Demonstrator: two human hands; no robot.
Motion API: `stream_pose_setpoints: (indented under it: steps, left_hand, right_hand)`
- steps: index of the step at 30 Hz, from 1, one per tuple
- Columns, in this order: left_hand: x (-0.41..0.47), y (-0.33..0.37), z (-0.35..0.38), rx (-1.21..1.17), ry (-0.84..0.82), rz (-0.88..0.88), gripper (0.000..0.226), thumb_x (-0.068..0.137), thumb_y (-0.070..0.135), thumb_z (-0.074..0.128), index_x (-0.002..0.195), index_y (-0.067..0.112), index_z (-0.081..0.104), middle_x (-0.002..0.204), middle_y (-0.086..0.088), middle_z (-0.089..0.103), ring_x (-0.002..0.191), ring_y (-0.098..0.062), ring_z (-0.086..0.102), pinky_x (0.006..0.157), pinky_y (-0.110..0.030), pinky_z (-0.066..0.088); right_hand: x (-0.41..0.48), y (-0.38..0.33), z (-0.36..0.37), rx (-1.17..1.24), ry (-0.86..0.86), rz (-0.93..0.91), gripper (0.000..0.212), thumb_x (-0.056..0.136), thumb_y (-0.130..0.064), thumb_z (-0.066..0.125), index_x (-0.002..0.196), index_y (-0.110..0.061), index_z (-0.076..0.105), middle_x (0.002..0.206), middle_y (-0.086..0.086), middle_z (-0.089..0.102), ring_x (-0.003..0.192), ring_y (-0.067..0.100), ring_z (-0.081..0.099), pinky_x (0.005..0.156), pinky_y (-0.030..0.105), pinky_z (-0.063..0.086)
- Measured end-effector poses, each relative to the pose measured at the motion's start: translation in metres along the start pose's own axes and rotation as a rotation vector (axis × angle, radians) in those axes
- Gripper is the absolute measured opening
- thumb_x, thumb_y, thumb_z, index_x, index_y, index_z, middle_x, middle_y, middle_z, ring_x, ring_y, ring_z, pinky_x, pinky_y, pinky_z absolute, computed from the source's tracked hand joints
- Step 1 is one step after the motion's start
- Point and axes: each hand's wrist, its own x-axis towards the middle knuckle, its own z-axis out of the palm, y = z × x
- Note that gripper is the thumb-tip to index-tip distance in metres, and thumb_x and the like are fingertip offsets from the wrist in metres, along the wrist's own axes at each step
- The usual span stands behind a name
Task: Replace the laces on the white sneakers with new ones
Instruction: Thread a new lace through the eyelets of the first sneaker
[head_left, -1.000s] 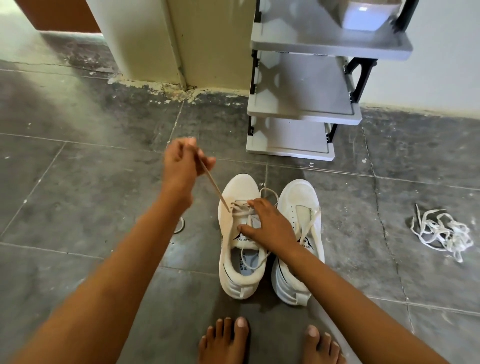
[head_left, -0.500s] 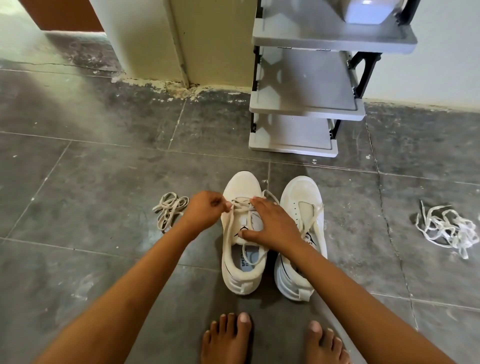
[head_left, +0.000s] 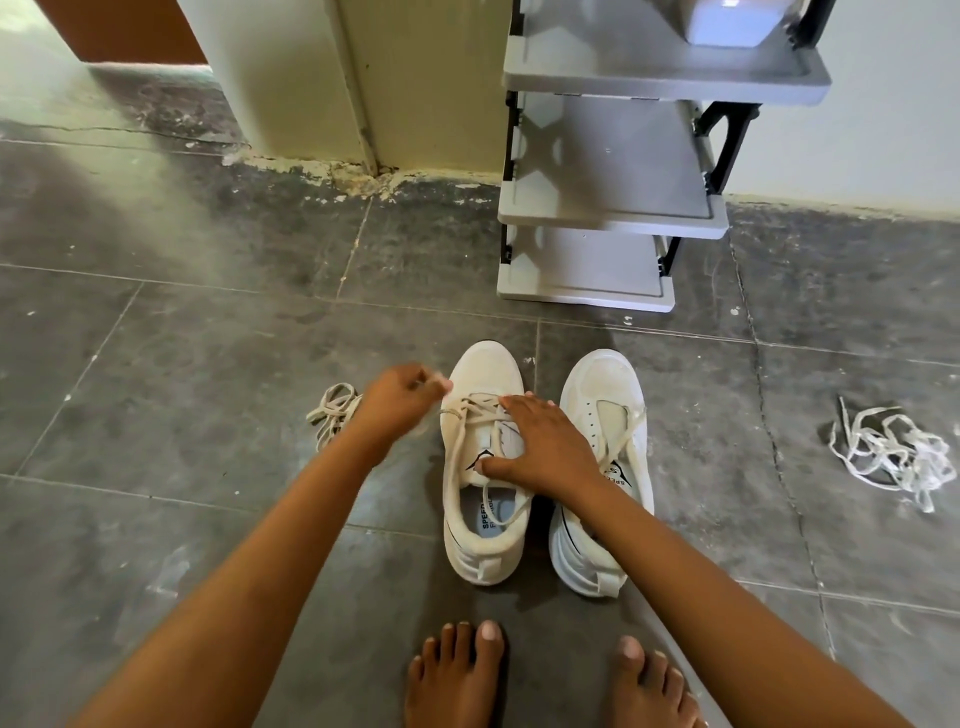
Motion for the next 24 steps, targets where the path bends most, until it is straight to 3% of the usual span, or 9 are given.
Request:
stream_pose_setpoints:
  steps: [1, 3, 4, 7, 12, 16, 18, 21, 24]
  left_hand:
    - [0.029, 0.020, -0.030, -0.038, 0.061, -0.041, 0.053, 0.098, 0.052, 0.016, 0.138, 0.028, 0.039, 0.147, 0.002, 0.037, 0.137, -0.020, 0.030, 0.110, -0.033, 0.024]
    - [0.073, 0.065, -0.095, 0.050, 0.137, 0.049, 0.039, 0.097, 0.041, 0.044, 0.115, 0.011, 0.061, 0.099, -0.004, 0.062, 0.101, -0.023, 0.054, 0.079, -0.028, 0.041]
    - [0.085, 0.081, -0.116, -0.022, 0.097, 0.033, 0.031, 0.093, 0.034, 0.056, 0.101, 0.006, 0.067, 0.079, -0.003, 0.059, 0.083, -0.021, 0.054, 0.066, -0.026, 0.039]
    - [0.095, 0.089, -0.144, 0.072, 0.070, 0.122, 0.019, 0.087, 0.024, 0.066, 0.080, 0.006, 0.068, 0.062, -0.001, 0.053, 0.059, -0.014, 0.046, 0.057, -0.023, 0.035]
    - [0.077, 0.100, -0.168, -0.817, 0.138, 0.183, 0.021, 0.092, 0.007, 0.053, 0.073, 0.014, 0.061, 0.049, 0.013, 0.052, 0.038, 0.001, 0.032, 0.037, -0.009, 0.026]
    - [0.077, 0.101, -0.192, -1.192, 0.189, 0.185, 0.029, 0.097, 0.018, 0.046, 0.069, 0.015, 0.054, 0.050, 0.009, 0.042, 0.035, -0.001, 0.028, 0.034, -0.012, 0.024]
    - [0.079, 0.098, -0.186, -1.048, 0.197, 0.097, 0.028, 0.097, 0.023, 0.048, 0.072, 0.014, 0.056, 0.053, 0.006, 0.040, 0.038, -0.002, 0.028, 0.034, -0.014, 0.024]
    - [0.086, 0.091, -0.177, -0.448, 0.255, 0.075, 0.022, 0.096, 0.026, 0.050, 0.083, 0.010, 0.059, 0.064, -0.002, 0.044, 0.049, -0.010, 0.037, 0.044, -0.020, 0.032]
    - [0.091, 0.087, -0.169, -0.176, 0.262, 0.087, 0.028, 0.096, 0.015, 0.040, 0.069, 0.014, 0.049, 0.077, -0.012, 0.045, 0.090, -0.038, 0.052, 0.078, -0.039, 0.045]
  right_hand:
    - [0.000, 0.000, 0.001, -0.001, -0.004, 0.001, 0.088, 0.077, -0.057, 0.064, 0.146, -0.019, 0.027, 0.153, 0.001, 0.028, 0.142, 0.018, 0.020, 0.116, 0.030, 0.010]
    - [0.001, -0.001, 0.001, -0.006, -0.002, 0.002, 0.088, 0.076, -0.057, 0.064, 0.146, -0.019, 0.027, 0.153, 0.001, 0.028, 0.142, 0.018, 0.022, 0.116, 0.030, 0.010]
    - [0.001, -0.001, 0.001, -0.007, 0.000, 0.004, 0.088, 0.076, -0.057, 0.065, 0.146, -0.019, 0.027, 0.153, 0.001, 0.028, 0.141, 0.018, 0.022, 0.115, 0.030, 0.011]
    - [0.001, -0.001, 0.000, -0.003, -0.004, 0.017, 0.088, 0.076, -0.057, 0.065, 0.146, -0.019, 0.026, 0.153, 0.000, 0.028, 0.142, 0.018, 0.020, 0.115, 0.031, 0.012]
    - [0.002, -0.002, -0.001, -0.034, -0.030, 0.011, 0.086, 0.076, -0.054, 0.066, 0.145, -0.017, 0.029, 0.152, 0.003, 0.030, 0.143, 0.019, 0.019, 0.115, 0.032, 0.012]
    - [0.002, -0.004, -0.003, -0.028, -0.027, 0.031, 0.087, 0.076, -0.055, 0.066, 0.145, -0.017, 0.029, 0.151, 0.003, 0.030, 0.142, 0.020, 0.021, 0.115, 0.033, 0.014]
    - [0.002, -0.006, -0.002, -0.022, -0.024, 0.032, 0.086, 0.076, -0.055, 0.065, 0.144, -0.017, 0.030, 0.151, 0.003, 0.031, 0.141, 0.021, 0.022, 0.115, 0.033, 0.016]
    - [0.001, -0.007, 0.000, 0.000, 0.003, 0.028, 0.085, 0.076, -0.054, 0.066, 0.143, -0.017, 0.031, 0.149, 0.002, 0.033, 0.138, 0.020, 0.028, 0.112, 0.032, 0.020]
    - [-0.001, -0.006, -0.002, 0.042, -0.005, 0.043, 0.088, 0.077, -0.054, 0.066, 0.146, -0.018, 0.025, 0.154, 0.001, 0.024, 0.140, 0.020, 0.023, 0.112, 0.032, 0.022]
